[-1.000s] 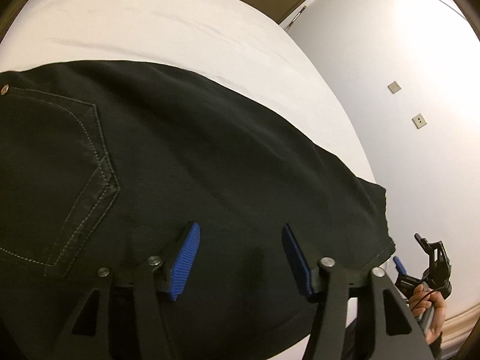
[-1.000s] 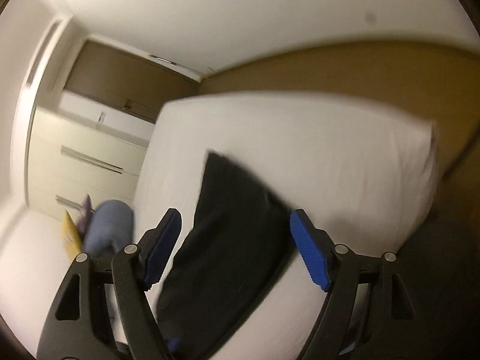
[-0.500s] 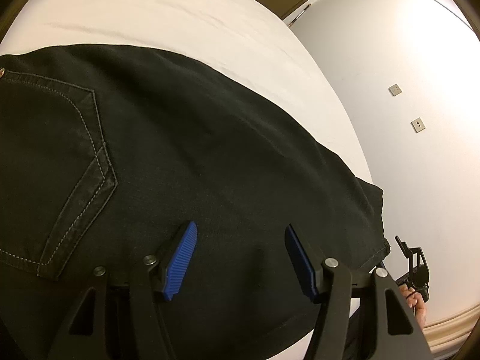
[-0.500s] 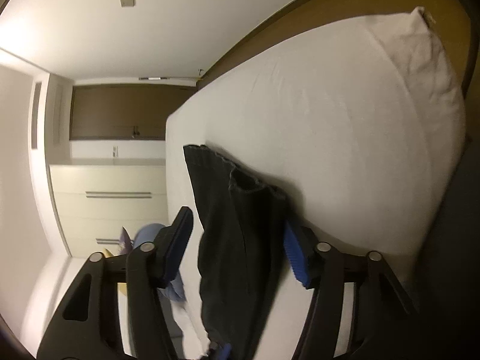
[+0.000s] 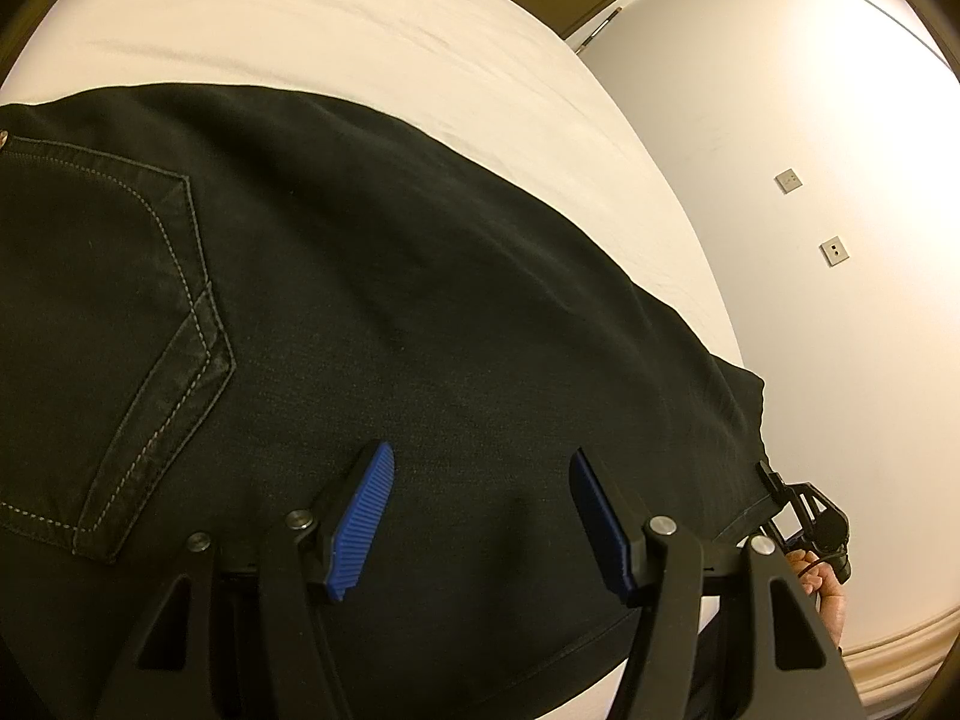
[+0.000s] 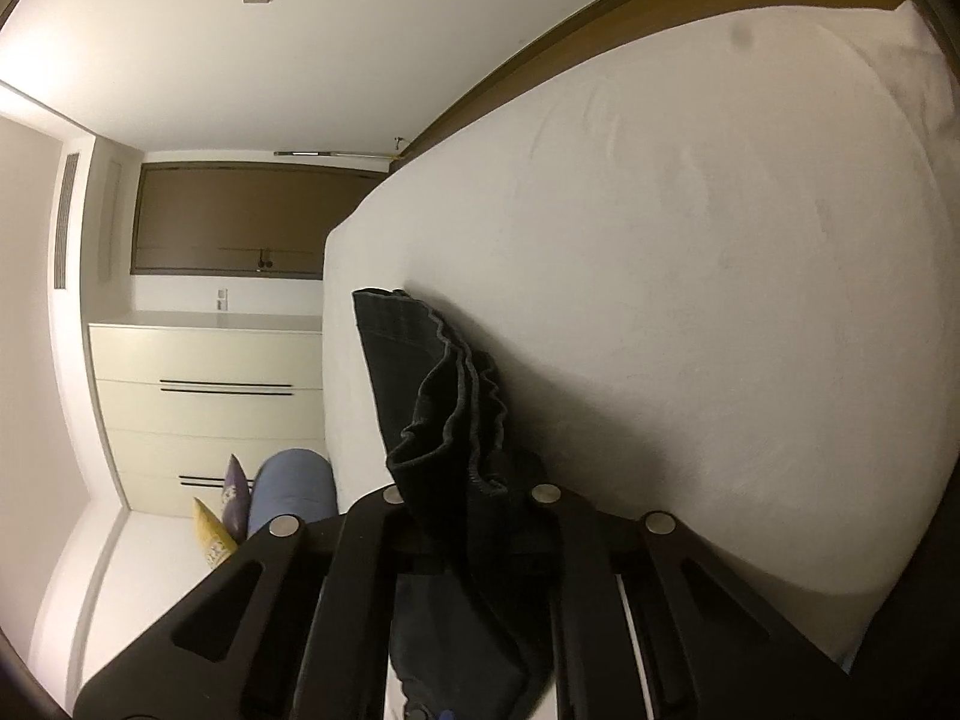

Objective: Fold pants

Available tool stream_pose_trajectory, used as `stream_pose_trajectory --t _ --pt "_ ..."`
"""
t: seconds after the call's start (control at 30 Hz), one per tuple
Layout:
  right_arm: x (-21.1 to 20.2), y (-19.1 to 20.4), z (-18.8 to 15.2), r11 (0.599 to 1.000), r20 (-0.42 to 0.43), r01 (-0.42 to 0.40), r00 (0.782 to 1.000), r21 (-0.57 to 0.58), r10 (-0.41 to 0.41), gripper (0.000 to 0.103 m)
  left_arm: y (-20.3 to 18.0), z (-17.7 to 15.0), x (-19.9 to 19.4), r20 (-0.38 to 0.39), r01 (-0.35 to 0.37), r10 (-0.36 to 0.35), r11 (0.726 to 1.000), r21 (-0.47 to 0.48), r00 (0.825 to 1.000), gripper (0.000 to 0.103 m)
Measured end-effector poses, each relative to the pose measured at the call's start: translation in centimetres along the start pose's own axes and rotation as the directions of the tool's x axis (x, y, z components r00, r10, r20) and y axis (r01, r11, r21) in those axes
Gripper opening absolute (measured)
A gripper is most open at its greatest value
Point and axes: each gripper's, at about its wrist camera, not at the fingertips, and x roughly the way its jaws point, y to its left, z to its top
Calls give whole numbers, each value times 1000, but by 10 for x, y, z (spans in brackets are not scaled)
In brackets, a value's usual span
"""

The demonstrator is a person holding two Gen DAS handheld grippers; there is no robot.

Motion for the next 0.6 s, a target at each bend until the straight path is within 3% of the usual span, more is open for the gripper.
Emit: stream_pose_trajectory --t 0.17,0.27,0.37,0.47,0.5,0.53,0.6 --pt "-6 15 -1 996 28 52 998 -76 -50 7 2 0 -1 3 3 -3 1000 -3 1000 63" --pt "-8 44 -8 979 46 88 996 -181 -81 7 4 0 -1 3 7 -7 1000 -5 1000 63" --pt "-8 101 -31 908 44 115 993 -404 -106 7 5 1 -2 3 12 -12 1000 -9 1000 63" --pt "7 162 -94 722 10 91 993 -686 -116 7 6 1 -4 8 12 -12 1000 -6 1000 63" --pt "13 174 -121 632 -7 74 992 -772 -125 7 6 1 -5 10 10 -10 1000 -5 1000 63" --pt "25 183 -154 508 -23 59 988 -860 -155 7 5 1 -6 12 7 -7 1000 -4 1000 64" --pt "49 174 -196 348 -54 49 958 -936 -281 7 3 2 -8 14 -1 2 1000 -14 1000 65"
